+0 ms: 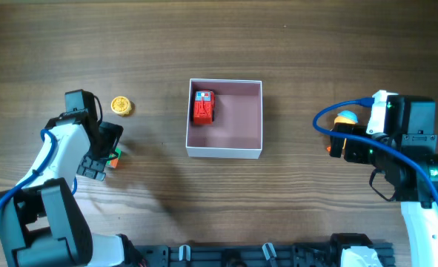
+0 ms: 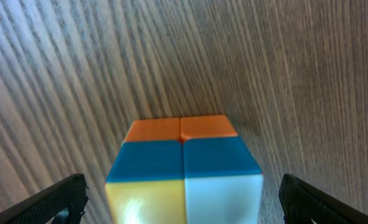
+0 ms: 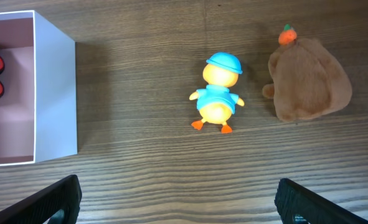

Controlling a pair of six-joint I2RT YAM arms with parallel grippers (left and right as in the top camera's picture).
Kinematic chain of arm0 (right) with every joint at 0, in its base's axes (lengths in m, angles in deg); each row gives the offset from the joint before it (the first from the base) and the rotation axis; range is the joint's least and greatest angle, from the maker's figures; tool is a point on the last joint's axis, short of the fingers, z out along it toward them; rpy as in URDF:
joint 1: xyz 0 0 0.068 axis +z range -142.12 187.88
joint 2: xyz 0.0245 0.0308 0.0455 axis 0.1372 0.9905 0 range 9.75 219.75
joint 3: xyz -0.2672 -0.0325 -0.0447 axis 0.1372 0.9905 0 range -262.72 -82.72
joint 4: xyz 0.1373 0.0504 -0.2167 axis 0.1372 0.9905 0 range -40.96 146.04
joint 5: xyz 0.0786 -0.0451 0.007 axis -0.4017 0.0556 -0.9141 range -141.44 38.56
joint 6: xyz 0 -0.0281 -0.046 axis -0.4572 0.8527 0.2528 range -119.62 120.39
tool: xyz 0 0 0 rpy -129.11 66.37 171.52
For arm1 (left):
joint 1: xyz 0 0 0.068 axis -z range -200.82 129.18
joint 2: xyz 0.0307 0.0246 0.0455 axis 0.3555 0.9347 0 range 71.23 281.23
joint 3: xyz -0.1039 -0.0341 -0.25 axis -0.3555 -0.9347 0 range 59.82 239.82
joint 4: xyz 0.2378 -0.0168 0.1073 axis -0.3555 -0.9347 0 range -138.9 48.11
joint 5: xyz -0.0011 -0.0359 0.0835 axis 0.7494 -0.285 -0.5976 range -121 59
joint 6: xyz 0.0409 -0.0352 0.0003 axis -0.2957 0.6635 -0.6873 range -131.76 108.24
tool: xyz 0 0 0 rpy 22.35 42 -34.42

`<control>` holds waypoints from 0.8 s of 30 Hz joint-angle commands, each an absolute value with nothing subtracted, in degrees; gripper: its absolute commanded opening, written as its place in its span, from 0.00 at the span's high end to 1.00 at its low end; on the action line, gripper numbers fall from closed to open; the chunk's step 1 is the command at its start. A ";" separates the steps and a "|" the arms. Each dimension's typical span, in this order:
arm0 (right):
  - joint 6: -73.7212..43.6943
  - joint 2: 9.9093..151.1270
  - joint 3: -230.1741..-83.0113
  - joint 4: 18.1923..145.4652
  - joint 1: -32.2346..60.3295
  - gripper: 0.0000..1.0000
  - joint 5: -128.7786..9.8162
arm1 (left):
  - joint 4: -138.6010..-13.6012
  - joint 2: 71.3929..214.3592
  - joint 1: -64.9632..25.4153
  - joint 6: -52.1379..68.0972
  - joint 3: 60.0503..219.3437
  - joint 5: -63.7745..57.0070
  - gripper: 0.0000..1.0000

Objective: Pack container
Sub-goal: 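Move the left gripper to the Rubik's cube and grasp it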

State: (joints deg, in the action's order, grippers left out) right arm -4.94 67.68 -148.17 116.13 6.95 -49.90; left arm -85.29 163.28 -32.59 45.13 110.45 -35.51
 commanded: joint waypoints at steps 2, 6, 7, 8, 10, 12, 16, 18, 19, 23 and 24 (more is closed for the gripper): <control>-5.64 67.26 -149.57 116.24 7.17 0.00 -50.18 | -84.96 163.83 -33.01 45.48 110.06 -36.82 0.07; -5.64 67.26 -149.57 116.46 7.17 0.00 -50.18 | -85.16 163.83 -32.99 45.48 110.06 -36.82 0.21; -5.61 67.26 -149.59 116.46 7.17 0.00 -50.18 | -85.16 163.83 -32.99 45.48 110.06 -36.80 0.24; -5.64 67.26 -149.59 116.44 7.17 0.00 -50.18 | -85.18 163.83 -32.99 45.48 110.06 -36.80 0.26; -5.66 67.26 -149.59 116.44 7.17 0.00 -50.18 | -85.38 163.83 -32.99 45.48 110.06 -36.80 0.31; -5.64 67.26 -149.59 116.44 7.17 0.00 -50.18 | -85.38 163.83 -32.99 45.48 110.06 -36.80 0.34; -5.66 67.26 -149.57 116.46 7.17 0.00 -50.18 | -85.82 163.83 -32.99 45.48 110.06 -36.80 0.42; -5.64 67.26 -149.59 116.44 7.17 0.00 -50.18 | -86.17 163.83 -32.99 45.48 110.06 -36.80 0.45; -5.64 67.26 -149.57 116.42 7.17 0.00 -50.18 | -86.25 163.83 -32.99 45.48 110.06 -36.80 0.48; -5.66 67.26 -149.57 116.44 7.17 0.00 -50.18 | -86.25 163.83 -32.99 45.48 110.06 -36.80 0.59; -5.66 67.26 -149.57 116.46 7.17 0.00 -50.18 | -86.25 163.83 -32.99 45.48 110.06 -36.80 0.60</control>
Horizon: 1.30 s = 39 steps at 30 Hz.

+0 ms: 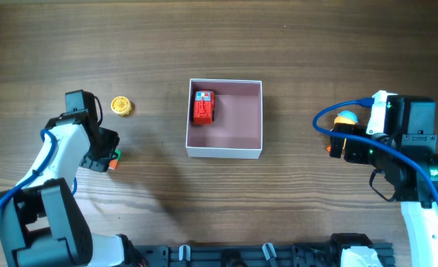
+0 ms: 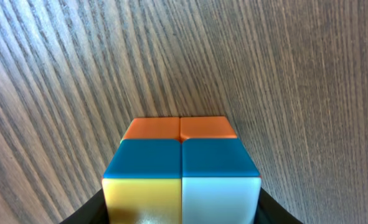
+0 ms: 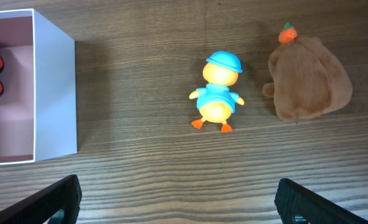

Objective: Pack container
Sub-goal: 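Move the left gripper to the Rubik's cube and grasp it, then place the Rubik's cube in the box beside the truck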

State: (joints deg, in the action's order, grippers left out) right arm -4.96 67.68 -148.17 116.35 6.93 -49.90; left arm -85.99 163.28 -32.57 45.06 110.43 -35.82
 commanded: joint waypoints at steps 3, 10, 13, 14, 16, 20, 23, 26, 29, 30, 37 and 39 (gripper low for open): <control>-5.66 67.26 -149.59 116.66 7.17 0.01 -50.18 | -86.38 163.80 -32.99 45.45 110.06 -36.80 0.64; -5.77 67.26 -149.59 116.61 7.17 0.00 -50.18 | -86.76 161.97 -32.00 40.16 110.41 -36.43 0.83; -5.79 67.26 -149.59 116.02 7.17 0.00 -50.18 | -89.05 158.97 -30.21 37.87 112.29 -36.87 0.89; -5.81 67.26 -149.59 115.76 7.17 0.00 -50.20 | -89.73 157.84 -29.51 37.43 113.05 -36.82 0.90; -5.81 67.26 -149.59 115.70 7.17 0.00 -50.20 | -91.83 154.32 -26.78 35.92 115.81 -36.82 0.93; -5.83 67.26 -149.59 115.52 7.17 0.00 -50.20 | -95.65 147.94 -18.06 33.30 123.28 -36.08 0.96; -5.81 67.26 -149.59 115.50 7.17 0.00 -50.18 | -95.06 145.07 -6.93 31.44 130.01 -33.63 0.96; -5.81 67.26 -149.59 115.48 7.17 0.00 -50.18 | -88.31 145.75 4.96 27.60 133.47 -35.10 0.96; -5.81 67.26 -149.59 115.56 7.17 0.00 -50.18 | -83.15 148.77 12.37 26.61 133.45 -36.91 0.96; -5.79 67.26 -149.59 115.56 7.17 0.00 -50.18 | -81.51 150.76 14.22 25.21 133.45 -36.85 0.96; -5.81 67.26 -149.59 115.63 7.17 0.00 -50.22 | -74.30 168.59 19.14 14.35 133.45 -36.58 0.96; -5.79 67.26 -149.59 115.94 7.17 0.00 -50.22 | -71.89 173.49 19.19 10.88 133.45 -36.63 0.96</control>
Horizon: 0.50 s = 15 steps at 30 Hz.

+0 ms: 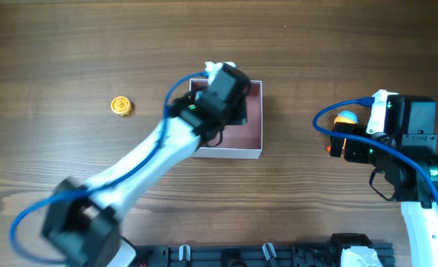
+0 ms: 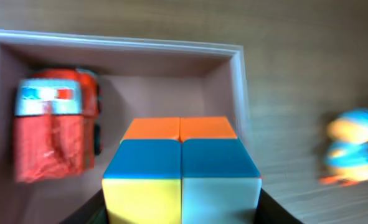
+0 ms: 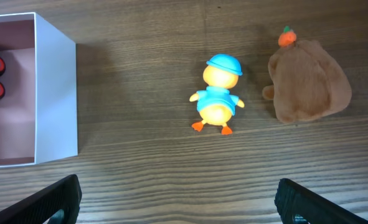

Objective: Pack container
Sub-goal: 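Place the Rubik's cube in the box beside the truck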

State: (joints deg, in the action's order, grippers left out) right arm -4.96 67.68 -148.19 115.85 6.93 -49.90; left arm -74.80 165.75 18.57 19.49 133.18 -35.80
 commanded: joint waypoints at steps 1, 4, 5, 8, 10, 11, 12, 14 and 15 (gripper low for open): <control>-5.79 67.26 -149.59 115.96 7.17 0.00 -50.40 | -71.17 174.62 19.08 9.98 133.45 -36.72 0.96; -5.77 67.26 -149.59 115.96 7.17 0.00 -50.62 | -68.99 178.43 17.85 9.17 133.45 -39.75 0.96; -5.77 67.26 -149.59 115.94 7.17 0.00 -50.64 | -68.64 179.24 17.33 9.13 133.45 -40.69 0.96; -5.77 67.26 -149.59 115.96 7.17 0.00 -50.64 | -68.48 180.55 16.04 7.90 133.45 -40.74 0.96; -5.79 67.26 -149.59 115.96 7.17 0.00 -50.64 | -68.40 180.77 15.30 7.93 133.45 -40.72 0.91; -5.79 67.26 -149.59 115.96 7.17 0.00 -50.64 | -68.22 180.77 15.14 7.90 133.47 -40.72 0.86; -5.79 67.26 -149.59 115.98 7.17 0.00 -50.64 | -67.96 180.77 15.03 7.90 133.47 -40.72 0.78; -5.79 67.26 -149.59 116.05 7.17 0.00 -50.64 | -67.54 180.77 15.01 7.66 133.47 -40.69 0.69; -5.77 67.26 -149.59 116.09 7.17 0.00 -50.64 | -67.11 180.77 15.01 7.62 133.47 -40.69 0.61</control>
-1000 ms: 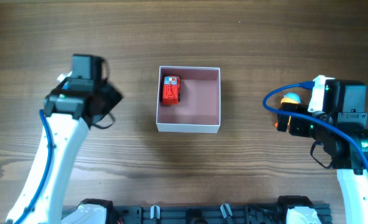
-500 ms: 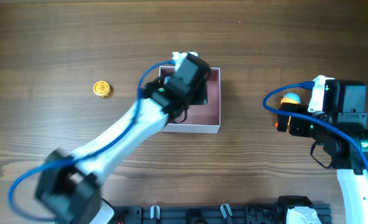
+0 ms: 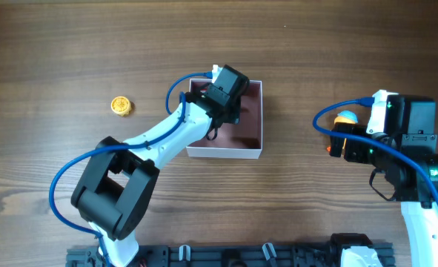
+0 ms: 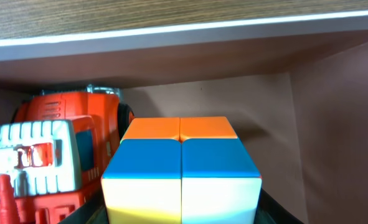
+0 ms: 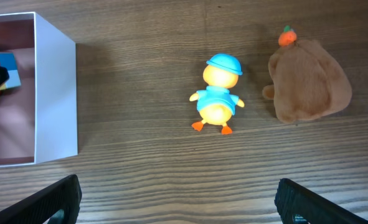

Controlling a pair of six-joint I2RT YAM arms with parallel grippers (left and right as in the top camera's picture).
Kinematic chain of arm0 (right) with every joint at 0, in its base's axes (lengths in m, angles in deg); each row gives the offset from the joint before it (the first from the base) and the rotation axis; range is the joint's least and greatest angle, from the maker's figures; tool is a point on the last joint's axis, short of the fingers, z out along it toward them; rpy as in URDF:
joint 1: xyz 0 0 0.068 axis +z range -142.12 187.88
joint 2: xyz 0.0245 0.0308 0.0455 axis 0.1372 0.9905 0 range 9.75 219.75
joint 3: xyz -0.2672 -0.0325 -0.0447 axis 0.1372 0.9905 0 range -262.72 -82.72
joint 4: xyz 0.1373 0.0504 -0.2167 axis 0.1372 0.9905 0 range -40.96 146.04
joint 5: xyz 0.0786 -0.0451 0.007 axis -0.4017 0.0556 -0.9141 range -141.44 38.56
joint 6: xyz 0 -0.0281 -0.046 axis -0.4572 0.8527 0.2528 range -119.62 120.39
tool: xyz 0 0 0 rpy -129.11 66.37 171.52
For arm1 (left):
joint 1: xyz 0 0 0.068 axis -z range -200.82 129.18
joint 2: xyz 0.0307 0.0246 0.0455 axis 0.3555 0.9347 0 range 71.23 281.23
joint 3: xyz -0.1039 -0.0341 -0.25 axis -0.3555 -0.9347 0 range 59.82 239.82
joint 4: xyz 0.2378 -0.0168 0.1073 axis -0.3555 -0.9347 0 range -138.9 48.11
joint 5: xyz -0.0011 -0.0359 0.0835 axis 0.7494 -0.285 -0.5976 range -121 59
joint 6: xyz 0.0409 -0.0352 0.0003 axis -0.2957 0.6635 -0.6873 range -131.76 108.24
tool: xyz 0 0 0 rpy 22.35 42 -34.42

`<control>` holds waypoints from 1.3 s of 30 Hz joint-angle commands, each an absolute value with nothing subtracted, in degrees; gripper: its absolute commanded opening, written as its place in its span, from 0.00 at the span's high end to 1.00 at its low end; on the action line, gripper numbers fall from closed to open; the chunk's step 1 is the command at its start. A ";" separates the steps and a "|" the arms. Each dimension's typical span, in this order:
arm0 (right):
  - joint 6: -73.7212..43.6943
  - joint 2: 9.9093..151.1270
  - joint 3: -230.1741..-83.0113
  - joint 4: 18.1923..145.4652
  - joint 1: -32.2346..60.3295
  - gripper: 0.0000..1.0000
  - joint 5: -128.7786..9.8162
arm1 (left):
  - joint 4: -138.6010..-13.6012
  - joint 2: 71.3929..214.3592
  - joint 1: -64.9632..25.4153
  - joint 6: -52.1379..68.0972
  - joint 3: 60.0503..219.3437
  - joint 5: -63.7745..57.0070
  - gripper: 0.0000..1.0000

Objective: Pack container
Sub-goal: 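Place the Rubik's cube in the box beside the truck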

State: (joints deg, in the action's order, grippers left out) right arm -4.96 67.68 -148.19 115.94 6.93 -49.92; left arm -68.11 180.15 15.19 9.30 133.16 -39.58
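Observation:
My left gripper (image 4: 181,213) is shut on a two-by-two puzzle cube (image 4: 181,167) with orange, blue, yellow and white faces. It holds the cube low inside the white box (image 3: 233,153), beside a red toy truck (image 4: 51,155) and near the back wall. Whether the cube touches the floor cannot be told. From above, the left arm's wrist (image 3: 224,90) hides both cube and truck. My right gripper (image 5: 177,204) stands open over bare wood right of the box, nothing between its fingers.
A duck toy in a blue cap (image 5: 218,93) lies right of the box wall (image 5: 54,93), and a brown plush with an orange tuft (image 5: 308,78) is beyond it. A small yellow round piece (image 3: 121,106) rests far left on the table.
The left gripper, which held the cube above the box, is now lower, inside the box next to the truck. The right arm has not moved.
The left gripper stood open around the cube on the table at the left. Then it was shut on the cube there. Later it held the cube over the box, and now the cube is down inside beside the truck. The right gripper stayed open throughout.

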 commanded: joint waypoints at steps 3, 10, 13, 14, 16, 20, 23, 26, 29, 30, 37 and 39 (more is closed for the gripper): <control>-5.77 67.26 -149.59 116.11 7.17 0.00 -50.64 | -66.17 180.74 15.08 6.44 133.73 -38.81 0.45; -5.77 67.26 -149.59 116.26 7.17 0.00 -50.64 | -66.36 180.74 15.08 6.44 136.94 -36.13 0.42; -5.79 67.26 -149.59 116.24 7.17 0.00 -50.62 | -68.77 180.46 15.80 6.42 139.37 -35.32 0.44; -5.81 67.26 -149.59 116.22 7.17 0.00 -50.64 | -69.38 180.39 16.26 6.42 140.07 -35.32 0.44; -5.79 67.26 -149.59 116.20 7.17 0.00 -50.62 | -70.95 179.91 17.87 6.44 141.53 -34.90 0.49; -5.79 67.26 -149.59 116.20 7.17 0.00 -50.64 | -73.07 180.26 21.13 6.48 141.53 -33.15 0.68; -5.77 67.26 -149.59 116.22 7.17 0.00 -50.64 | -73.01 182.10 21.31 6.74 141.47 -32.74 0.86; -5.79 67.26 -149.59 116.24 7.17 0.00 -50.64 | -73.03 184.61 21.28 8.19 141.47 -32.74 0.94; -5.77 67.26 -149.59 116.44 7.17 0.00 -50.64 | -72.90 186.86 21.28 8.19 141.47 -32.74 0.94; -5.77 67.26 -149.59 116.42 7.17 0.00 -50.64 | -72.75 187.45 21.28 8.17 141.47 -32.76 0.92; -5.79 67.26 -149.59 116.46 7.17 0.00 -50.64 | -68.05 188.68 19.27 8.12 141.49 -35.16 0.85; -5.79 67.26 -149.59 116.46 7.17 0.00 -50.62 | -67.72 188.68 18.46 8.12 141.49 -35.73 0.85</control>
State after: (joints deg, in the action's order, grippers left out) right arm -4.94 67.68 -148.19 116.35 6.93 -49.92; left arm -68.42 187.91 20.39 7.84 140.83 -34.16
